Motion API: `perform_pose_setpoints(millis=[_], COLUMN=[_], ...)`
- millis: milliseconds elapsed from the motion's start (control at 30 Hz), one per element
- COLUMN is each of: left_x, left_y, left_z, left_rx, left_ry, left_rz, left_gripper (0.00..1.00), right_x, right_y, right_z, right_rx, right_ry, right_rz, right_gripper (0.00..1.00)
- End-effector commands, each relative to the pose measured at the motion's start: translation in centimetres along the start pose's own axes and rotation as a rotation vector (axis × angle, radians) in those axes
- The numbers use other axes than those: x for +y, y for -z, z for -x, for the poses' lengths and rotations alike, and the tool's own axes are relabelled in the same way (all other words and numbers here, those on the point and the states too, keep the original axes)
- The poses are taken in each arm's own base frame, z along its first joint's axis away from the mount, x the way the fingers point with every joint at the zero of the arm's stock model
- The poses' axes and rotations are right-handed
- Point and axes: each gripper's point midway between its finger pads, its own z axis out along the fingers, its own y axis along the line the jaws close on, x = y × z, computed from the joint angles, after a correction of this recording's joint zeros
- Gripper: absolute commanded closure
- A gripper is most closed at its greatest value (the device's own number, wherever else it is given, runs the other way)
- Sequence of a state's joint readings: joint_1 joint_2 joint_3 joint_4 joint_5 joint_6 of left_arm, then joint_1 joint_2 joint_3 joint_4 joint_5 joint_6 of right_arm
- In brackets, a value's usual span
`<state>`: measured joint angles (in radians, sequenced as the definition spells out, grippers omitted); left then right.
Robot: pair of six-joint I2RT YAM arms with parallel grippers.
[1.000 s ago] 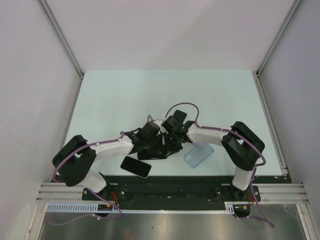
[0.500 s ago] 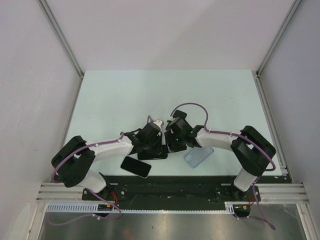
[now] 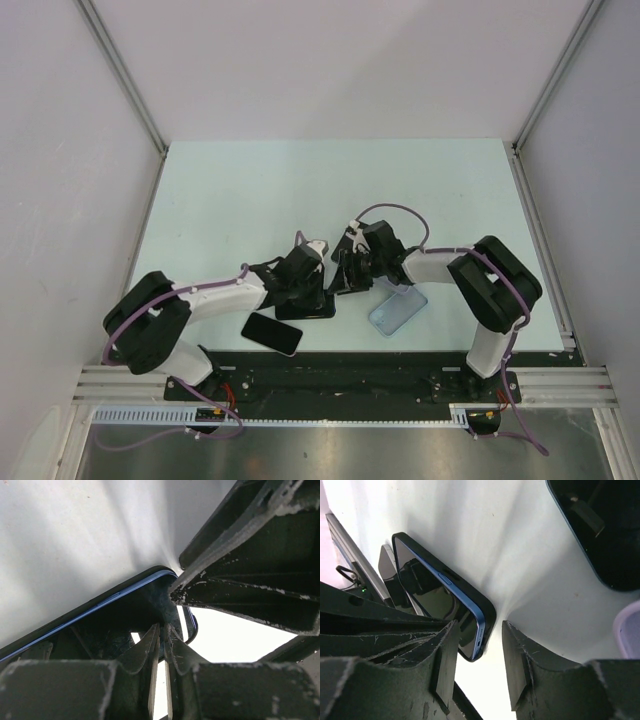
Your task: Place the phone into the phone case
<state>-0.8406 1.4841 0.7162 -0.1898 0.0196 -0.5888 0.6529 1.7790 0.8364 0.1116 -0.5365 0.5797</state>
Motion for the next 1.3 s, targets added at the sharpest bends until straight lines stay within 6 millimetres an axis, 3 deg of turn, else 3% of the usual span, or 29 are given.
perform_pose_setpoints(millis=[0, 167, 233, 433, 800, 1267], left_x=[5.6, 5.6, 5.6, 6.3, 7.1, 6.9], left_y=[-0.5, -0.7, -0.8, -1.0, -1.6, -1.9], left_z=[-5.2, -5.1, -5.1, -5.2, -6.6, -7.0], left_rx=[0.176, 0.181, 0.184, 0.199, 0.269, 0.304], left_ry=[-0.058, -0.062, -0.064, -0.052, -0.044, -0.04], left_rz=[0.215, 0.224, 0.228, 0.253, 0.292, 0.29], left_gripper=[0.84, 0.85, 0.87, 0.89, 0.94, 0.95], right_x=[-1.0, -3.4, -4.5, -7.0, -9.3, -11.5], right_y=[-0.8, -1.0, -1.2, -1.8, -1.5, -0.9], right_z=[-1.0, -1.7, -2.2, -3.6, -3.8, -6.1], right_rx=[0.04, 0.055, 0.07, 0.121, 0.144, 0.244], right_ry=[-0.019, -0.016, -0.025, -0.012, 0.025, 0.098], right_rz=[0.016, -0.089, -0.129, -0.266, -0.428, -0.635], right_gripper=[0.57, 0.65, 0.74, 0.78, 0.83, 0.9])
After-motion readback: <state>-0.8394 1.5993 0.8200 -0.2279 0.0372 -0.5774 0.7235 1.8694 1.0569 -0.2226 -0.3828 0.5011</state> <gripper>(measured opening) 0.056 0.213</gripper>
